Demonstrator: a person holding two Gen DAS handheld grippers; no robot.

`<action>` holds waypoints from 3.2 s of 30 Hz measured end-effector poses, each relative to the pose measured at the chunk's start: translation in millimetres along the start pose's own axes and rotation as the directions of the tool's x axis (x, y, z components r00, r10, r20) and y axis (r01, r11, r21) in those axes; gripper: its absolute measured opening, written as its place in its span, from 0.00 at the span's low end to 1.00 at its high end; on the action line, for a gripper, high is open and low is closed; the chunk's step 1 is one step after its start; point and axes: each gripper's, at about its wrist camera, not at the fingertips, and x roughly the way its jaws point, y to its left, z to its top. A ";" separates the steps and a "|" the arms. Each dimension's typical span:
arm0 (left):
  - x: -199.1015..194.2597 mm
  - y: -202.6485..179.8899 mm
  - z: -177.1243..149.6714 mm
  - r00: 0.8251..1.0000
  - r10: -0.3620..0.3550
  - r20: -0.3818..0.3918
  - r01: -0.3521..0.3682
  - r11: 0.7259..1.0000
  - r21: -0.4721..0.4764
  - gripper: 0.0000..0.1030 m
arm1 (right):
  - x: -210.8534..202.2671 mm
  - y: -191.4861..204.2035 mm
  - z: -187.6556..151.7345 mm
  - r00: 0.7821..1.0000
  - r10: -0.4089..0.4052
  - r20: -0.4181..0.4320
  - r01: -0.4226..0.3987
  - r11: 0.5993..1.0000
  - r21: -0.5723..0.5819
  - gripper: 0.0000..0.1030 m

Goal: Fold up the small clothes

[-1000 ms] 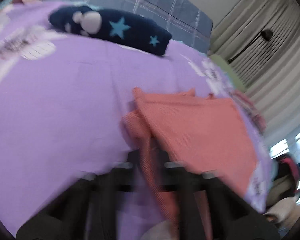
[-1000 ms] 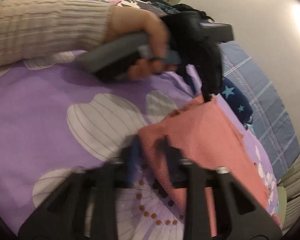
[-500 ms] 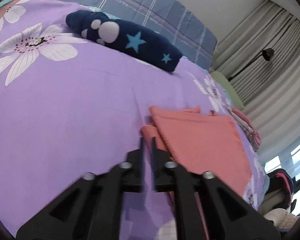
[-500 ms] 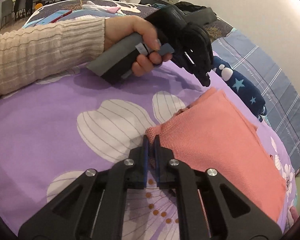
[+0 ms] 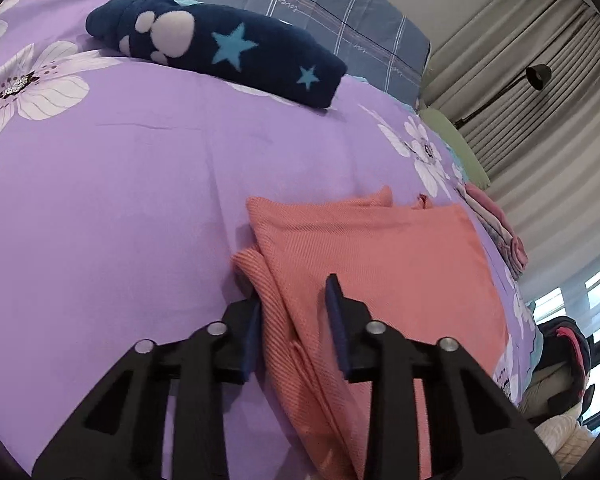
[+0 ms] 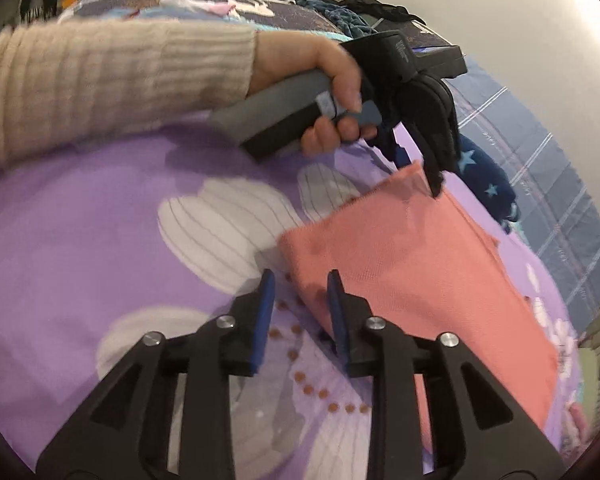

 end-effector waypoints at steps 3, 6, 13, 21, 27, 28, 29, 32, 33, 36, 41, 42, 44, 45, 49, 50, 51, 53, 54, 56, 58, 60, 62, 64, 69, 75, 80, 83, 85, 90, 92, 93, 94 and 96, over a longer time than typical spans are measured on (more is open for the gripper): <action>1.0 4.8 -7.3 0.999 -0.018 0.033 0.018 1.000 0.007 0.29 | 3.4 5.1 2.2 0.999 -0.032 -0.008 0.032 0.999 -0.013 0.28; -3.8 5.2 -9.1 0.999 -0.027 0.042 0.027 1.000 0.007 0.29 | 11.4 10.4 7.7 0.996 -0.085 -0.007 0.084 0.996 -0.034 0.28; -3.9 4.5 -9.8 0.999 -0.028 0.045 0.027 0.999 0.020 0.29 | 30.7 15.6 20.8 0.980 -0.198 -0.035 0.197 0.979 -0.046 0.29; -7.0 3.0 -15.5 0.998 -0.061 0.019 0.061 0.998 0.015 0.30 | 22.6 5.1 14.6 0.984 -0.161 -0.076 0.162 0.987 0.005 0.36; 6.0 -1.4 -7.9 0.999 -0.025 0.026 0.025 1.000 0.009 0.22 | 48.7 -0.5 34.6 0.975 -0.207 -0.076 0.210 0.977 0.037 0.32; 7.1 0.1 -6.8 0.999 -0.024 0.028 0.024 1.000 0.001 0.18 | 50.7 -2.2 36.8 0.978 -0.191 -0.079 0.195 0.980 0.050 0.26; 6.9 1.3 -6.5 0.999 -0.030 0.028 0.030 1.000 -0.005 0.15 | 52.1 -4.3 38.3 0.980 -0.181 -0.087 0.187 0.980 0.062 0.10; 4.8 -2.7 -6.1 0.999 -0.018 0.032 0.018 1.000 0.009 0.10 | 39.7 -16.1 37.1 0.986 -0.160 -0.041 0.164 0.979 0.122 0.07; 3.9 -8.7 -5.0 0.999 0.005 0.035 -0.006 1.000 0.029 0.10 | 31.5 -23.9 36.4 0.988 -0.155 -0.017 0.156 0.975 0.158 0.06; 0.6 -22.1 0.0 0.999 0.029 0.045 -0.032 0.998 0.052 0.09 | 12.0 -45.0 32.4 0.988 -0.149 0.030 0.137 0.960 0.244 0.06; -9.7 -51.8 16.0 0.997 0.005 0.073 -0.010 0.998 0.059 0.09 | -21.3 -84.1 13.3 0.987 -0.131 0.091 0.083 0.910 0.406 0.06; -9.8 -60.3 18.2 0.997 0.014 0.074 -0.020 0.997 0.072 0.09 | -29.4 -95.2 5.6 0.986 -0.129 0.105 0.069 0.892 0.446 0.06; -8.8 -82.2 23.0 0.997 0.029 0.076 -0.037 0.994 0.101 0.09 | -42.9 -113.9 -10.2 0.984 -0.131 0.124 0.048 0.853 0.519 0.05; -7.7 -91.9 25.1 0.996 0.035 0.078 -0.043 0.993 0.112 0.09 | -46.5 -122.1 -17.6 0.983 -0.133 0.129 0.042 0.837 0.546 0.05; 6.1 -140.5 31.7 0.994 0.078 0.077 -0.090 0.983 0.162 0.09 | -64.4 -162.3 -59.5 0.980 -0.134 0.150 -0.002 0.739 0.674 0.05; 11.9 -154.8 33.0 0.993 0.087 0.074 -0.099 0.980 0.175 0.09 | -67.0 -169.5 -67.3 0.979 -0.134 0.153 -0.010 0.720 0.694 0.05; 16.5 -166.3 33.9 0.993 0.090 0.073 -0.102 0.977 0.187 0.09 | -71.8 -179.5 -80.3 0.978 -0.134 0.159 -0.022 0.693 0.721 0.05; 28.3 -191.4 36.2 0.993 0.099 0.071 -0.112 0.970 0.214 0.09 | -78.6 -191.6 -99.0 0.976 -0.141 0.168 -0.034 0.657 0.753 0.05; 37.5 -206.9 37.6 0.992 0.103 0.065 -0.116 0.966 0.232 0.09 | -82.7 -197.3 -109.7 0.974 -0.149 0.170 -0.037 0.638 0.769 0.05; 53.7 -226.1 39.6 0.992 0.115 0.050 -0.124 0.959 0.253 0.09 | -89.1 -210.9 -133.2 0.973 -0.161 0.165 -0.039 0.593 0.804 0.05; 78.8 -247.0 40.1 0.991 0.134 0.020 -0.134 0.952 0.274 0.09 | -91.9 -221.3 -152.9 0.974 -0.160 0.160 -0.046 0.552 0.832 0.05; 101.0 -264.4 36.9 0.990 0.143 -0.006 -0.134 0.946 0.296 0.09 | -93.8 -231.3 -175.9 0.977 -0.153 0.145 -0.050 0.499 0.865 0.05; 120.2 -280.8 33.0 0.988 0.154 -0.023 -0.138 0.936 0.325 0.09 | -93.7 -239.5 -195.3 0.980 -0.151 0.133 -0.052 0.450 0.891 0.05; 139.9 -296.0 29.3 0.983 0.176 -0.042 -0.150 0.923 0.353 0.09 | -94.9 -247.1 -216.9 0.981 -0.154 0.122 -0.051 0.397 0.916 0.05; 181.3 -316.4 18.8 0.958 0.277 -0.070 -0.225 0.883 0.411 0.09 | -87.3 -254.1 -252.6 0.984 -0.122 0.129 -0.089 0.292 0.952 0.05; 194.3 -326.4 12.5 0.943 0.330 -0.048 -0.277 0.855 0.439 0.09 | -86.9 -249.8 -261.1 0.982 -0.114 0.148 -0.111 0.282 0.953 0.05; 194.2 -335.2 14.5 0.944 0.330 -0.026 -0.288 0.858 0.426 0.08 | -95.6 -250.5 -264.1 0.975 -0.134 0.180 -0.140 0.264 0.954 0.05; 195.4 -346.5 14.1 0.947 0.321 -0.019 -0.281 0.855 0.437 0.08 | -105.6 -248.9 -266.5 0.970 -0.157 0.186 -0.142 0.257 0.956 0.05; 208.2 -350.9 11.9 0.936 0.349 -0.036 -0.297 0.844 0.446 0.09 | -102.7 -248.8 -270.5 0.977 -0.148 0.153 -0.112 0.250 0.962 0.05; 217.0 -363.5 -1.3 0.908 0.414 0.061 -0.379 0.752 0.539 0.36 | -87.9 -247.7 -296.3 0.980 -0.039 0.194 -0.188 0.120 0.975 0.05; 201.2 -365.6 -2.1 0.921 0.384 0.070 -0.359 0.761 0.541 0.49 | -87.2 -247.4 -301.9 0.974 -0.022 0.228 -0.225 0.091 0.970 0.05; 193.3 -365.5 -1.9 0.921 0.381 0.078 -0.361 0.762 0.537 0.50 | -86.5 -247.5 -304.2 0.971 -0.015 0.239 -0.237 0.076 0.968 0.05; 175.8 -364.4 -3.2 0.923 0.373 0.098 -0.366 0.765 0.529 0.53 | -86.2 -247.5 -305.2 0.969 -0.011 0.246 -0.244 0.067 0.967 0.05; 151.3 -361.5 -8.3 0.925 0.359 0.123 -0.367 0.768 0.525 0.58 | -86.9 -246.4 -306.0 0.967 -0.007 0.256 -0.256 0.058 0.965 0.06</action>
